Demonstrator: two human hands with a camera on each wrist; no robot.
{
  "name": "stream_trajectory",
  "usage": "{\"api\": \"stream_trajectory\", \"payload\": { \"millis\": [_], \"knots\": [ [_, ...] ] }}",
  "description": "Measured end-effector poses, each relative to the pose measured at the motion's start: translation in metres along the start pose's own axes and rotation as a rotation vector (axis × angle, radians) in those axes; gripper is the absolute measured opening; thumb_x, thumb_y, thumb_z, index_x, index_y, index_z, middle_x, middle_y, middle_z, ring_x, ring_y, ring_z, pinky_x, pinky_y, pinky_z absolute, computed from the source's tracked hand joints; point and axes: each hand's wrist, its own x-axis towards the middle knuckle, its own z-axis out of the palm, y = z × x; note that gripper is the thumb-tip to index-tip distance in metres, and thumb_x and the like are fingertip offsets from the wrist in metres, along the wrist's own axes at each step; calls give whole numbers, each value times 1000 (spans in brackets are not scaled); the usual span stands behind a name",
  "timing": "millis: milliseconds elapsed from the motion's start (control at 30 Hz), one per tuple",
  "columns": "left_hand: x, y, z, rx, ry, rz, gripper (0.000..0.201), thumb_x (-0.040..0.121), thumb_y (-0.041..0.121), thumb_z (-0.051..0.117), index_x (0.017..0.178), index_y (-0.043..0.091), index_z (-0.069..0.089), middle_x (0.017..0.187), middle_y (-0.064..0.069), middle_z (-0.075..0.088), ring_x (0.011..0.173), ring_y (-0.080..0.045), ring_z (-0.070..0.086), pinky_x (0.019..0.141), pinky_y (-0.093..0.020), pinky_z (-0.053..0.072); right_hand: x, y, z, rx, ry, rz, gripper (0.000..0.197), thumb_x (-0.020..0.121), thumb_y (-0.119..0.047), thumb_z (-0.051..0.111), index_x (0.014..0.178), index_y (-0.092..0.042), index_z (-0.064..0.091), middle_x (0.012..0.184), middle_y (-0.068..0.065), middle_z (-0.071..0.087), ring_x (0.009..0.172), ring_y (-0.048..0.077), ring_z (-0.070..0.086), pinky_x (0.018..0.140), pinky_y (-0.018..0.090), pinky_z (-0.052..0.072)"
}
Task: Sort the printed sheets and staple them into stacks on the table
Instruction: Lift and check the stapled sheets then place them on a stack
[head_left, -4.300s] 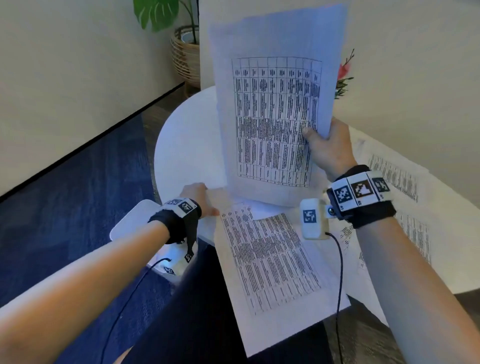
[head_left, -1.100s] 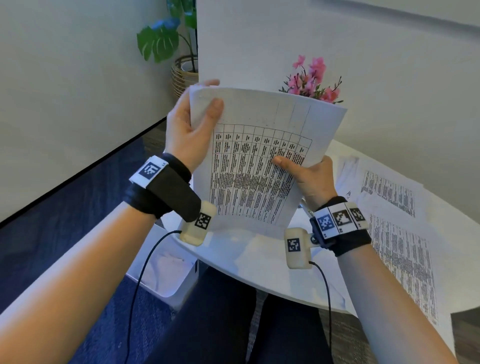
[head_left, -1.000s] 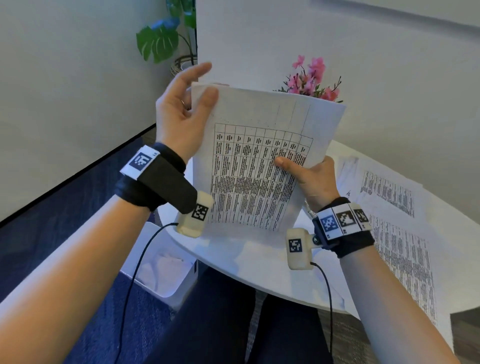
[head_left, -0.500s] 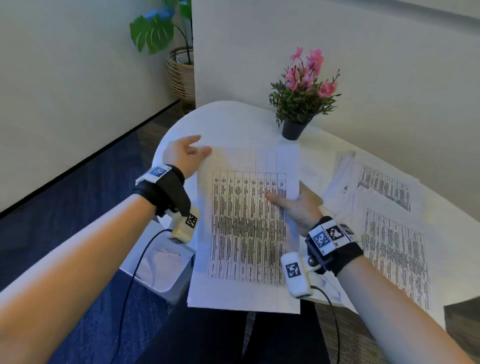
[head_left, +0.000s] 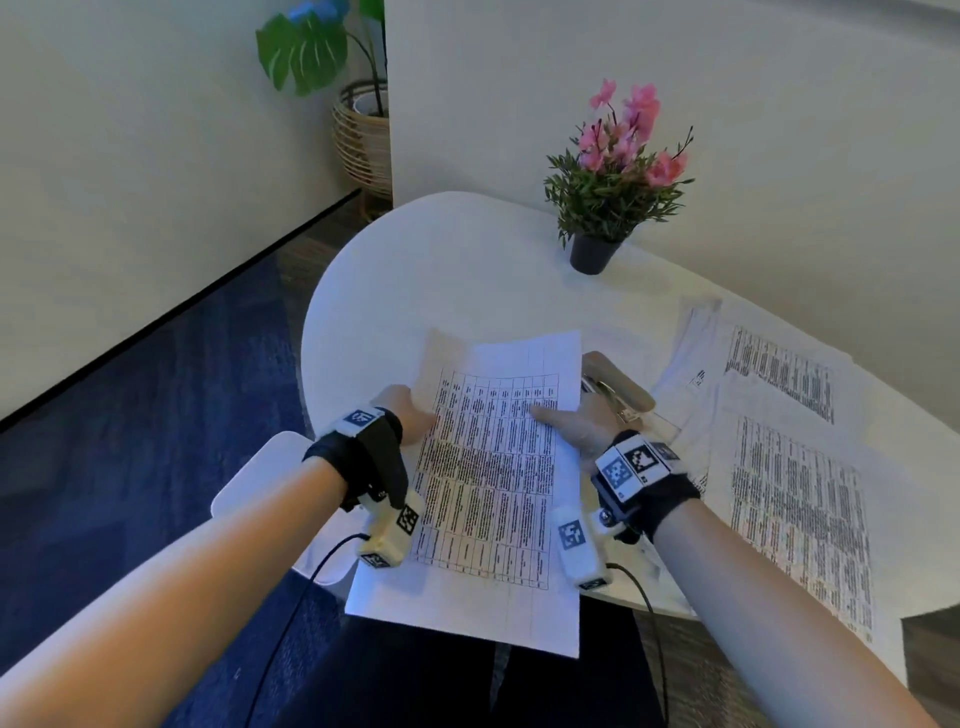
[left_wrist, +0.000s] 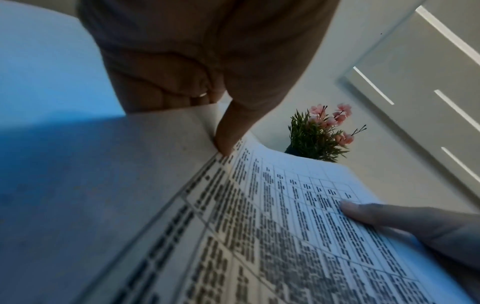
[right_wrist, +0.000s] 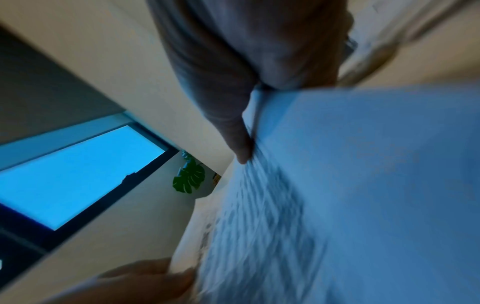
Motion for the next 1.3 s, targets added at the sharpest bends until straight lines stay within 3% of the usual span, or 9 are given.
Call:
{"api": "stream_trajectory", "payload": {
  "millis": [100,233,467,633,800,900,1000,1200,1300],
  "knots": [
    [2,-6,0,59,24,-7,53,89,27,62,133,1,47,133,-17,52,119,-32,52,100,-35,41,-1,-16,-19,-336,194,-95,30,88,-27,64,83,3,64,81,27,63,73,32,61,83,50,53],
    [3,-8,5,53,-1,-14,54,92,27,58,136,2,41,135,-17,50,119,-32,51,99,-36,42,11,-32,-43,-765,526,-201,28,92,-32,52,103,-7,59,114,15,55,106,32,49,86,40,42],
    [-5,-5,7,-3,35,24,26,95,10,42,115,-3,52,118,-23,58,104,-33,56,82,-30,41,51,-14,-47,-1000,292,150,41,94,-39,51,115,-4,54,129,19,43,120,36,38,98,49,32],
    [-9,-13,2,-50,88,50,16,91,15,48,79,17,58,84,-11,63,74,-23,54,63,-24,37,59,-23,-57,-737,316,157,41,93,-41,54,94,0,53,83,15,59,67,25,54,57,32,42],
    [-16,-9,0,-124,85,84,13,93,19,49,87,24,60,83,0,60,77,-19,56,68,-23,39,43,-66,-77,-291,480,-97,47,97,-36,46,125,2,41,107,13,56,89,30,56,70,34,40],
    [-22,-4,-1,-150,87,112,13,94,18,48,91,23,60,86,0,61,81,-21,57,72,-24,40,30,-93,-72,251,468,-292,22,94,-32,54,105,-14,49,85,-2,52,79,20,54,69,34,46],
    [-25,-1,-3,-149,99,141,17,93,17,48,90,19,65,93,-7,68,86,-25,61,75,-26,45,21,-108,-59,665,387,-301,15,86,-22,67,90,-15,54,73,5,58,59,21,57,52,30,47],
    [-33,2,-2,-187,120,204,23,94,18,48,103,22,69,95,-6,72,91,-24,66,82,-31,51,19,-105,-18,639,339,-257,20,81,-26,70,72,-16,56,57,-1,50,40,12,47,46,21,39],
    [-38,3,0,-205,141,235,23,94,19,48,102,21,69,95,-7,72,92,-25,66,84,-34,52,25,-98,0,578,345,-331,19,89,-30,65,79,-16,56,59,-4,55,42,5,48,54,31,43]
  ]
}}
